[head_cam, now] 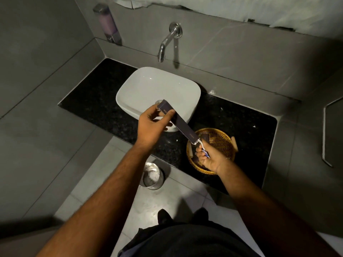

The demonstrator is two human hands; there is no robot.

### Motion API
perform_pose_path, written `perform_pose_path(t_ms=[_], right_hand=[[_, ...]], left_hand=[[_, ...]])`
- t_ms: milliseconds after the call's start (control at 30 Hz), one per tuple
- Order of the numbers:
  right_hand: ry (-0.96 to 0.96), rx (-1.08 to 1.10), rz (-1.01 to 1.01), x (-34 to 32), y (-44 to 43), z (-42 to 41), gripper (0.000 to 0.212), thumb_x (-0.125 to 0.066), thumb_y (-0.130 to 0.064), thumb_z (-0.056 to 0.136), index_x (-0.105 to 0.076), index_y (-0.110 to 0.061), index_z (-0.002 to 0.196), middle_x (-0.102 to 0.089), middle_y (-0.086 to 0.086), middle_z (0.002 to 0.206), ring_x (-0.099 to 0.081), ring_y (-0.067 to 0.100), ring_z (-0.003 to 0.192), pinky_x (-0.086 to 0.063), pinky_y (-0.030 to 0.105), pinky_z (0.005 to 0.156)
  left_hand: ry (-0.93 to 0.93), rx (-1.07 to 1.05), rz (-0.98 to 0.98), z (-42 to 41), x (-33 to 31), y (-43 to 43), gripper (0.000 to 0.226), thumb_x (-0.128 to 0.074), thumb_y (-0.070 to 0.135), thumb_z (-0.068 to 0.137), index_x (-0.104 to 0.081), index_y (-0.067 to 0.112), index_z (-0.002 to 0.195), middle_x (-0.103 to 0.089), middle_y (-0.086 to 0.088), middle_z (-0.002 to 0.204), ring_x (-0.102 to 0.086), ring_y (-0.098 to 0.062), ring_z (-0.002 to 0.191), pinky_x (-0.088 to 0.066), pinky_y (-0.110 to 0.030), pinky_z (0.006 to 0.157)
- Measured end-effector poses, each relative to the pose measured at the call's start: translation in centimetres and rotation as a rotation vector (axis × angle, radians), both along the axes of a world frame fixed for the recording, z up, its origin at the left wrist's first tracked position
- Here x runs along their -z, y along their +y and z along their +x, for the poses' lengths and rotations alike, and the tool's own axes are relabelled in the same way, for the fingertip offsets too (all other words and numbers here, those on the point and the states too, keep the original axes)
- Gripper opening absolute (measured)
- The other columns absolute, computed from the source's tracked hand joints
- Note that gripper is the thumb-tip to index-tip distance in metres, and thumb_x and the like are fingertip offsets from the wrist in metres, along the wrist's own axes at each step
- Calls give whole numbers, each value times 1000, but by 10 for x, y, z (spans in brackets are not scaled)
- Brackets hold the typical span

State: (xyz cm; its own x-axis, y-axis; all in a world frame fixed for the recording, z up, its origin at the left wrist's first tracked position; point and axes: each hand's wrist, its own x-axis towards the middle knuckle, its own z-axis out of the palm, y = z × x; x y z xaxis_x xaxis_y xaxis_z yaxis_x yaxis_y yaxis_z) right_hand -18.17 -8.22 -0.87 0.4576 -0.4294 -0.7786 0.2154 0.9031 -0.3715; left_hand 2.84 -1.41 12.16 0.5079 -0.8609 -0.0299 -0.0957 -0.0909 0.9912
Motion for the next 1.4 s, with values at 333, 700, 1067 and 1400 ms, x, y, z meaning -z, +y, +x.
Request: perform_pose_path(t_ms=[333,700,1067,1400], right_hand=[[209,62,7,19,-6,-2,38,-53,-34,107,-50,-14,74,-46,-6,45,-40,2,28,-24,11,28],[289,6,-26,24,-2,21,38,-60,-39,102,-51,-16,73,-44,-5,51,-38,2,30,-25,12,29],[550,-155,-51,12,25,16,44,-45,-39,109,-49,-17,72,-44,-5,55,-40,0,27,-31,12,27],[635,-75,-149,34,59,2,30,-63,-33,100,-54,-18,75,-47,-3,61,-40,8,46,-29,19,38]], left_hand=[[401,-362,67,60,42,44,16,-72,26,100,-66,26,114,-81,-9,105,-82,-23,82,-67,-34,74],[832,-640,412,100,142,159,8,-66,25,107,-70,18,109,-68,-2,123,-60,-21,113,-46,-34,101],[563,-566,642,115,213,140,29,-77,1,97,-59,4,120,-67,-26,116,-67,-39,101,-57,-43,81],[588,-368,996,99,269,165,58,-72,3,102,-48,-2,155,-61,-22,116,-58,-32,104,-48,-40,81]])
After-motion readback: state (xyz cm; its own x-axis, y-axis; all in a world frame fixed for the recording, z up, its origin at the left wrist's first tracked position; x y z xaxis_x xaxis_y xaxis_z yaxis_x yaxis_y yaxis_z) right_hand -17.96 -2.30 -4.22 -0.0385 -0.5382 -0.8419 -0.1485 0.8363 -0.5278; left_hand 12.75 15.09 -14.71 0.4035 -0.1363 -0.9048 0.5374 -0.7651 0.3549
